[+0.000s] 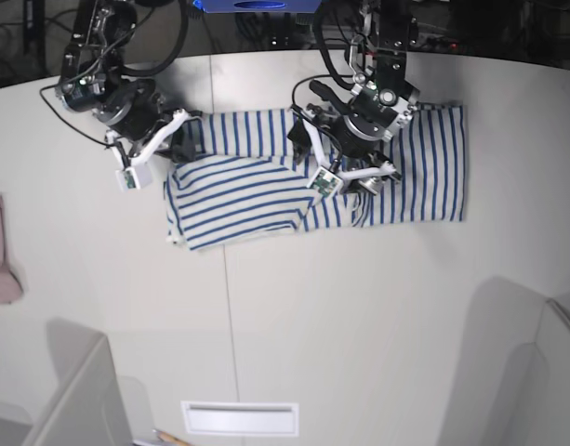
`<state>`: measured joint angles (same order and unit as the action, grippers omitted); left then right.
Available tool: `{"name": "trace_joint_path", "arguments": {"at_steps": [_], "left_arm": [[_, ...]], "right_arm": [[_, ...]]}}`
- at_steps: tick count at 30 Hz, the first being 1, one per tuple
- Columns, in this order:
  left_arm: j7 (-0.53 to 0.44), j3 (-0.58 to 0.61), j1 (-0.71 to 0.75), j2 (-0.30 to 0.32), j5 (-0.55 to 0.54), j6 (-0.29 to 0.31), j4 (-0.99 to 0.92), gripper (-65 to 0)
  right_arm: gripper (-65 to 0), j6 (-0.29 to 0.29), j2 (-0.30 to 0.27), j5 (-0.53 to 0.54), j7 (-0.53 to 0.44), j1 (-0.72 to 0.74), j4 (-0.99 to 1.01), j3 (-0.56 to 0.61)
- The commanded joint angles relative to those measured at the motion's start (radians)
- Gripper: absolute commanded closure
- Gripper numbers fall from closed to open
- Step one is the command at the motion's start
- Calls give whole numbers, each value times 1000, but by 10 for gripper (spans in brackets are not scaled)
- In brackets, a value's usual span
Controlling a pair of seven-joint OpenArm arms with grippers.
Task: Fold the T-shirt properly
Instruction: 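Release the folded end and move the right gripper to the strip's other end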
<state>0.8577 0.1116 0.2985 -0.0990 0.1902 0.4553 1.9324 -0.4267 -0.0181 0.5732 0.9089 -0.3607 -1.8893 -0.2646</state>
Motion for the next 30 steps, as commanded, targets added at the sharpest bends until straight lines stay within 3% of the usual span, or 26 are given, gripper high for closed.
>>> {"name": "trace_joint_path", "arguments": {"at_steps": [1, 3, 6, 9, 11, 16, 19, 20, 23, 25, 27, 30], "left_arm": [[-15, 29, -2, -6, -5, 0, 17, -462], [-15, 53, 0, -6, -5, 0, 22, -434], [-15, -3, 12, -6, -5, 0, 35, -352], [-15, -99, 14, -6, -5, 0, 46, -181], [-15, -174, 14, -6, -5, 0, 48, -5], [-15, -453, 28, -6, -7, 6, 48, 0], [-21, -636, 29, 5, -8, 7, 40, 0], [-21, -697, 29, 23, -8, 18, 40, 0], [-21, -867, 29, 80, -85, 107, 37, 0], [-19, -981, 46, 123, -176, 141, 32, 0], [-19, -1070, 64, 164, -254, 148, 20, 0], [-19, -1151, 87, 199, -311, 148, 9, 0]], "right_arm": [[0, -5, -4, 17, -18, 5, -13, -2], [0, -5, -4, 17, -18, 5, -13, -2], [0, -5, -6, 17, -18, 5, -13, -2], [0, -5, -6, 17, -18, 10, -13, -2], [0, -5, -6, 17, -18, 22, -13, -2], [0, -5, -21, 18, 5, 71, -13, -3], [0, -5, -18, 24, 111, 147, -11, -71], [-63, -5, -15, 24, 160, 180, -6, -111], [-393, -8, -16, 26, 283, 286, 76, -203], [-531, -11, -19, 26, 326, 337, 155, -244], [-573, -13, -29, 26, 344, 375, 224, -276], [-560, -13, -50, 28, 344, 418, 325, -278]]}}
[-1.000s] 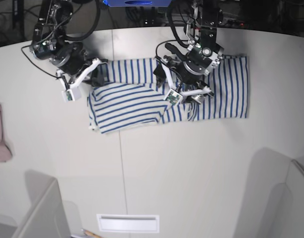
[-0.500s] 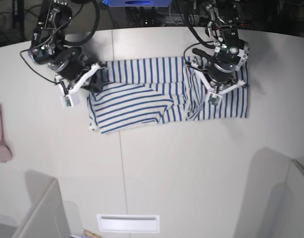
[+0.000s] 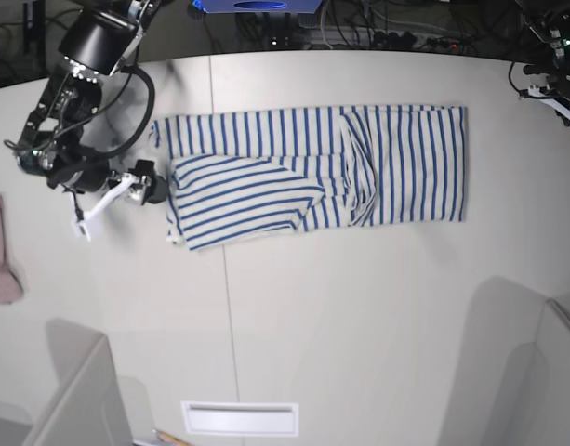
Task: Fold the T-shirt properly
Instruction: 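Release the folded end and move the right gripper to the strip's other end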
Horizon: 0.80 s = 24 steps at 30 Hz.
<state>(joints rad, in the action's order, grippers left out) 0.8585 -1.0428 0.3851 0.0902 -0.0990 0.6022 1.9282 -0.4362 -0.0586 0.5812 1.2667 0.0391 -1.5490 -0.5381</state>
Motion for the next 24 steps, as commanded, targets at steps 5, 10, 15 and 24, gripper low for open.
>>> {"name": "trace_joint_path", "arguments": {"at_steps": [5, 10, 15, 24], "left_arm": [[-22, -80, 4, 53, -34, 5, -79, 0], [-23, -95, -5, 69, -34, 5, -134, 0], [-25, -86, -8, 69, -34, 5, -141, 0], [-26, -6, -64, 70, -26, 3, -181, 0]], "right_arm": [[-558, -80, -5, 20, -9, 41, 94, -6], [-557, -132, 6, 18, 12, 18, 141, 0], [-557, -135, 36, 18, 14, -9, 141, 88], [-557, -132, 93, 13, 21, -15, 141, 125]]}}
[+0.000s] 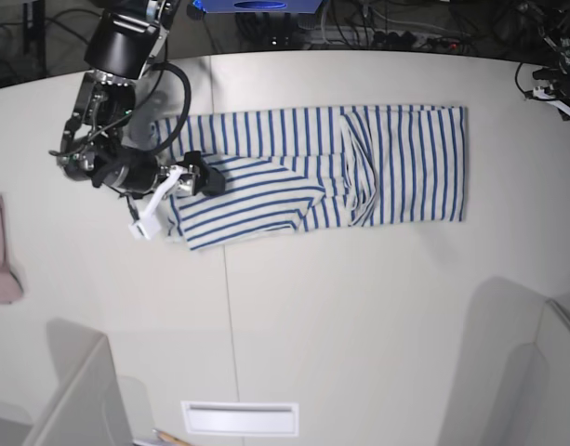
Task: Fold the T-shirt properly
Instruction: 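Release the folded end and move the right gripper to the strip's other end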
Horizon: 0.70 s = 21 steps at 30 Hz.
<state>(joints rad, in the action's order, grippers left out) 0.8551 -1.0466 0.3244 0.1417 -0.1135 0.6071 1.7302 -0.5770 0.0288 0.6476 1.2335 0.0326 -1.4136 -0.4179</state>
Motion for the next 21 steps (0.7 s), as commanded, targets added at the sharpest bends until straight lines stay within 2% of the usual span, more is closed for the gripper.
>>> {"name": "trace_joint_path", "arguments": {"at_steps": [1, 5, 9, 12, 15, 21], "left_arm": [[-27, 16, -5, 19, -12, -3, 18, 0], [-113, 107, -14, 14, -10, -5, -19, 0], [-124, 156, -17, 16, -10, -5, -55, 0], [-124, 202, -38, 19, -7, -5, -78, 0], [-125, 237, -64, 14, 62, -5, -82, 0], [-125, 294, -100, 14, 127, -5, -103, 0]], "right_arm": [[-557, 9, 7, -53, 52, -9, 7, 4], [-555, 10, 10, -56, 53, -9, 9, 4], [-554, 10, 7, -56, 47, -6, 41, 4], [-471, 10, 3, -56, 44, 5, 115, 4], [-375, 10, 3, -56, 42, 11, 142, 4], [-324, 10, 1, -58, 7, 13, 145, 6]]}}
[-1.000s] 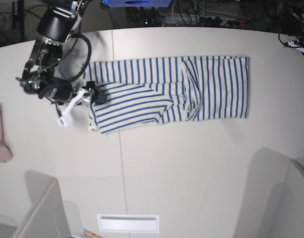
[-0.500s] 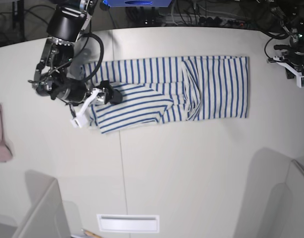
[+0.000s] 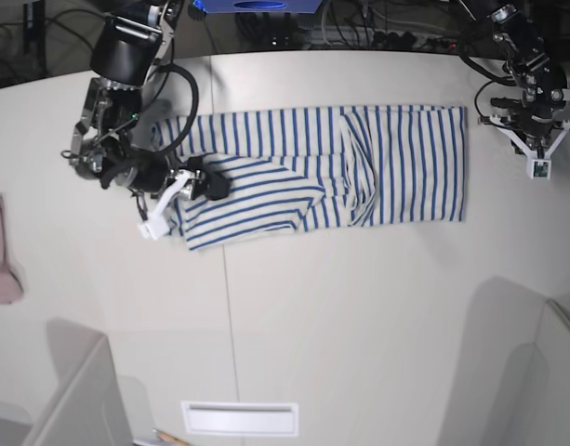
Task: Fold the T-shirt properly
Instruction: 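Release the folded end and move the right gripper to the strip's other end, then grasp the strip end with the right gripper and fold it over the left gripper's side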
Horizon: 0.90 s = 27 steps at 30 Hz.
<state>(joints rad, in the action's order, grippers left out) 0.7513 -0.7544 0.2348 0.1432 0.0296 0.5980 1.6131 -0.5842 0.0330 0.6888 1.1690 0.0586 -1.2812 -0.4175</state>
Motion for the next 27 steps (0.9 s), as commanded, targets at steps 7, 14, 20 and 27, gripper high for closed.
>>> {"name": "trace_joint_path", "arguments": {"at_steps": [7, 14, 20, 27], "left_arm": [[-22, 114, -19, 14, -17, 4, -35, 0], [-22, 266, -19, 11, -17, -57, -33, 0], [-22, 408, -21, 3, -24, -97, -27, 0], [-22, 505, -21, -50, -18, -123, -26, 0]], "right_arm": [[0, 59, -29, -99, 76, 17, 13, 6], [0, 160, -83, -99, 71, 54, -16, 93], [0, 344, -94, -99, 71, 68, -162, 200], [0, 475, -77, -93, 71, 30, -361, 337]]}}
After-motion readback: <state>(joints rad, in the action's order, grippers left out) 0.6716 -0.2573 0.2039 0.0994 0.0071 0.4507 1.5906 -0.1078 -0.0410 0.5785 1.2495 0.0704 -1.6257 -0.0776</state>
